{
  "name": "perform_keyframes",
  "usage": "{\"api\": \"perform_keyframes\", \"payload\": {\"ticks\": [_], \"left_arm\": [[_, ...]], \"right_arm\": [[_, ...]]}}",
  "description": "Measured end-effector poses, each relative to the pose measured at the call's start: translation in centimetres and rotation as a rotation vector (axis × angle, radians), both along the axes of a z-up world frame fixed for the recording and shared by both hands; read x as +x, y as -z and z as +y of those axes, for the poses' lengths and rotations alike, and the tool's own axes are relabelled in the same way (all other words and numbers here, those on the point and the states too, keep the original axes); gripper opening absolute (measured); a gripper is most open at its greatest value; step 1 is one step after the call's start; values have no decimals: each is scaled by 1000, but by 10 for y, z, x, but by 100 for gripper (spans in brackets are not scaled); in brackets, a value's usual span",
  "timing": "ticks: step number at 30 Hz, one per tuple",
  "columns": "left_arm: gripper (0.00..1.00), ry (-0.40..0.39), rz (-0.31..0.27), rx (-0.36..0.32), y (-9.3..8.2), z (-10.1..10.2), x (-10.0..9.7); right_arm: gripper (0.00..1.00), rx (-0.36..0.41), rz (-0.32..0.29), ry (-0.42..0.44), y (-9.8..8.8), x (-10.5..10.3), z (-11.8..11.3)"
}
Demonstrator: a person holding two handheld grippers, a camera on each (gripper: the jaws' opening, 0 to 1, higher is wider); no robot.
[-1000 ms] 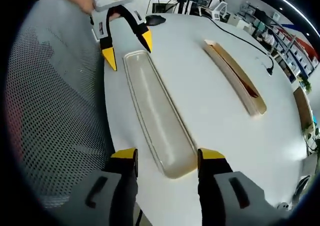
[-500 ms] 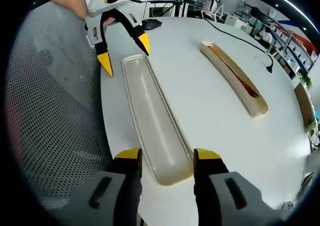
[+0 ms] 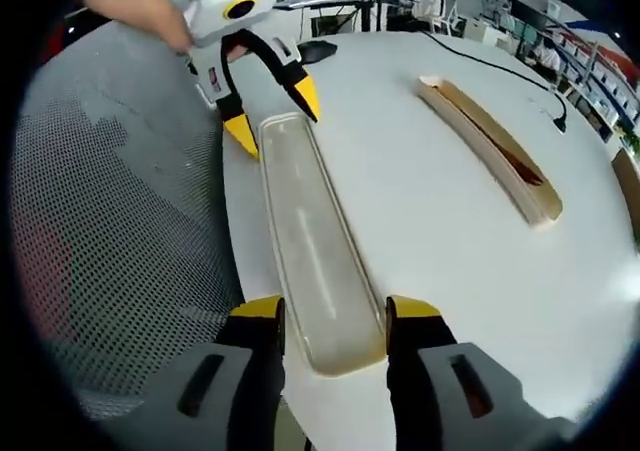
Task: Arrange the utensils inside the cutlery case until each visible utensil rests in its matching compartment.
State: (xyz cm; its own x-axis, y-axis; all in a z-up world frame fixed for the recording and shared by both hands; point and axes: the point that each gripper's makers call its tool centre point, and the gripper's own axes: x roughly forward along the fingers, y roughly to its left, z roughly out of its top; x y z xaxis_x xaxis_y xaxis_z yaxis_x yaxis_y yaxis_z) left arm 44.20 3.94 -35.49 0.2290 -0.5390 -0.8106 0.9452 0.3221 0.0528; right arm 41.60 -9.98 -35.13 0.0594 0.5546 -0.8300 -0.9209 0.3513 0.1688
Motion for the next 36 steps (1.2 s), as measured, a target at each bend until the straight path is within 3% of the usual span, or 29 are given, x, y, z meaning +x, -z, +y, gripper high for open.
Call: {"api": "perform_keyframes", "payload": {"ticks": [2, 7, 9, 12, 13, 15, 18, 22, 24, 26, 27, 29, 32, 36], "left_arm": [[44, -3, 5, -2, 0, 0, 1], [45, -21, 33, -14, 1, 1, 1], [45, -32, 44, -18, 1, 1, 3], [47, -86, 93, -39, -1, 2, 5], [47, -134, 125, -56, -2, 3, 6], [48, -172, 129, -83, -4, 5, 13], [49, -183, 143, -93, -5, 7, 14], [48, -146, 134, -85, -6, 5, 11], [45, -100, 125, -94, -9, 1, 7], [37, -104, 135, -99, -11, -1, 5], [32, -118, 185, -125, -11, -5, -2], [32, -117, 164, -124, -11, -5, -1], [32, -130, 171, -130, -12, -5, 2], [33, -152, 191, -127, -14, -4, 8]], "right_arm": [[38, 29, 37, 35, -1, -1, 0], [38, 27, 44, 25, -2, -6, -1], [41, 20, 31, 11, -2, -11, 0], [44, -33, -57, -80, 3, -13, 0], [44, -51, -73, -81, 3, -13, -1], [40, -66, -97, -72, 5, -10, -2], [34, -57, -106, -50, 5, -7, -3], [34, -53, -80, -60, 4, -8, -3], [34, -43, -15, -50, 3, -13, -1], [34, -37, -17, -63, 2, -12, -2], [34, -31, -9, -59, 2, -12, -2], [34, -18, 36, -47, -1, -16, -2], [34, -14, 42, -56, 0, -19, -2], [34, -78, -58, -185, 2, -25, -1]]}}
